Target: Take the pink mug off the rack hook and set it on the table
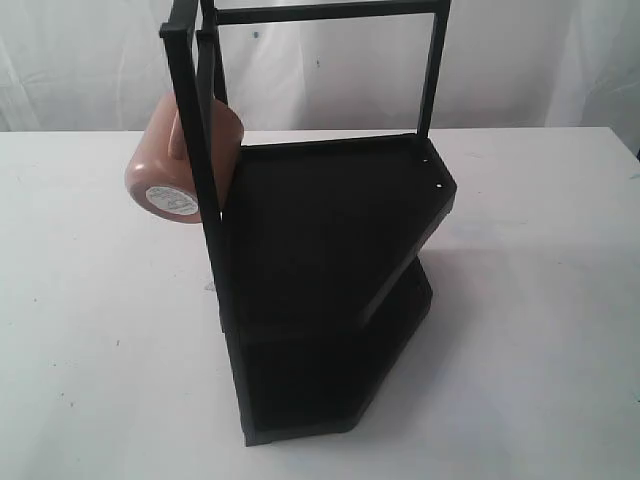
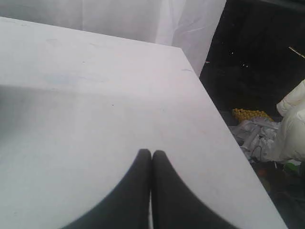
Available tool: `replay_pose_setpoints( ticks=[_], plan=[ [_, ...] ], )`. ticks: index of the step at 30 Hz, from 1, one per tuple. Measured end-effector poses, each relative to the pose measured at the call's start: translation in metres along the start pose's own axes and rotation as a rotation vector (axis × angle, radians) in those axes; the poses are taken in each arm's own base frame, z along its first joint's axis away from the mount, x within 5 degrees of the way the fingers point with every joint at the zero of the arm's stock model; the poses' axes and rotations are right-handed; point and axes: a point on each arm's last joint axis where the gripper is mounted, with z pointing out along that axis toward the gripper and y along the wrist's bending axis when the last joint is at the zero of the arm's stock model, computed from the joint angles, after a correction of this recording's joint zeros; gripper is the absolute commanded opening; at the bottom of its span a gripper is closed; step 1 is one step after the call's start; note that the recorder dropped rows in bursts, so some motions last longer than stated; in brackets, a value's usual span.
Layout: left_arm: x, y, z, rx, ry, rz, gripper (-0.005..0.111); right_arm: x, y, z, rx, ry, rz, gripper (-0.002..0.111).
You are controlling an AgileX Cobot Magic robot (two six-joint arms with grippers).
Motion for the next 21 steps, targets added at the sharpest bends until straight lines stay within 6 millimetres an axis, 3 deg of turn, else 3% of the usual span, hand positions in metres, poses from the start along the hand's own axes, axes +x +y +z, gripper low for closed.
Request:
replay_pose_setpoints(
  ticks=[7,10,21],
  plan=[
    [-0.004,0.000,0.000,-0.004,-0.046,-0.050,0.000,0.000,0.000,0.000,0.000,0.000,0.000,0.000],
    [-0.016,0.002,-0.001,-0.005,-0.181,-0.160,0.000,0.000,0.000,0.000,0.000,0.000,0.000,0.000],
    [-0.046,0.005,-0.013,-0.008,-0.534,-0.179,0.000,0.000,0.000,0.000,0.000,0.000,0.000,0.000]
  ],
)
